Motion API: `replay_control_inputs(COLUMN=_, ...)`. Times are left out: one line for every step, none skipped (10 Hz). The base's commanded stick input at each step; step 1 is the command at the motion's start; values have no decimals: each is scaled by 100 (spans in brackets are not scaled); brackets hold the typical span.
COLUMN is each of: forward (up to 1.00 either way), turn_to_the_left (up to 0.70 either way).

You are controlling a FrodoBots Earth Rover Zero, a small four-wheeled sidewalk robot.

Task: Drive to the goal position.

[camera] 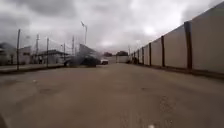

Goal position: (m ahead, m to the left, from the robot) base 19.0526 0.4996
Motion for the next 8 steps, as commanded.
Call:
replay_control_inputs(forward=50, turn_to_the_left=0)
replay_control_inputs(forward=50, turn_to_the_left=0)
replay_control_inputs(forward=50, turn_to_the_left=0)
replay_control_inputs(forward=50, turn_to_the_left=0)
replay_control_inputs(forward=50, turn_to_the_left=0)
replay_control_inputs(forward=50, turn_to_the_left=0)
replay_control_inputs(forward=50, turn_to_the_left=0)
replay_control_inputs(forward=50, turn_to_the_left=0)
